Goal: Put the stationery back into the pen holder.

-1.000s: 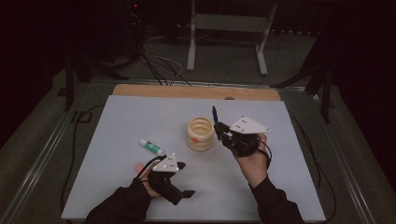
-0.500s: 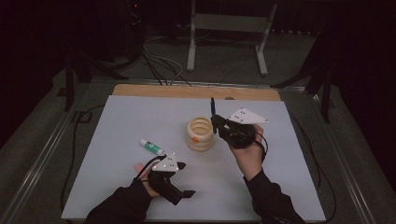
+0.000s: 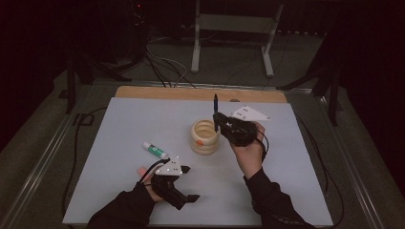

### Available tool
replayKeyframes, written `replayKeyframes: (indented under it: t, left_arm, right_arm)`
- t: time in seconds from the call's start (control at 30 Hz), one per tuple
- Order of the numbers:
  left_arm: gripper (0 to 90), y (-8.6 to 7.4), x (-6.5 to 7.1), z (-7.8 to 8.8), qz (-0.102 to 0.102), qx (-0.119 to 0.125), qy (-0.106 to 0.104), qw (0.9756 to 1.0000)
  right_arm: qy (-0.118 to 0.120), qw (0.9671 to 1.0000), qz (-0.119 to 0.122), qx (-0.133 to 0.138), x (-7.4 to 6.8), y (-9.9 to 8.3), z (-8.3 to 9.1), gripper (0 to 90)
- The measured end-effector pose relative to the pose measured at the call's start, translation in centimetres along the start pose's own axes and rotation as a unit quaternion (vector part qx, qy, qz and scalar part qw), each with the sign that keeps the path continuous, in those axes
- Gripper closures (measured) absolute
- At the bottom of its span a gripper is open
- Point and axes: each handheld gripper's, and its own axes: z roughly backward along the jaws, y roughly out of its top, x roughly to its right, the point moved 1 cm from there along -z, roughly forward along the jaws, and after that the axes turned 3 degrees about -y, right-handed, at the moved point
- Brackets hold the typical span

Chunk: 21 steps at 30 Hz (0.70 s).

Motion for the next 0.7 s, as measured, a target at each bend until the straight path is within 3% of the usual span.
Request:
replayKeyframes:
  t: [0.47,0.7]
  left_arm:
    - [0.2,0.0,0.1,0.1,-0.002,-0.001,-0.002,1.0]
    - [0.2,0.0,0.1,0.1,-0.002,-0.002,-0.004,1.0]
  right_arm:
    - [-0.009,0.9991,-0.042,0.002,0.5,-0.1,-2.2,79.1]
    - [-0.01,0.9988,-0.047,-0.006,0.4,-0.7,-3.4,79.1]
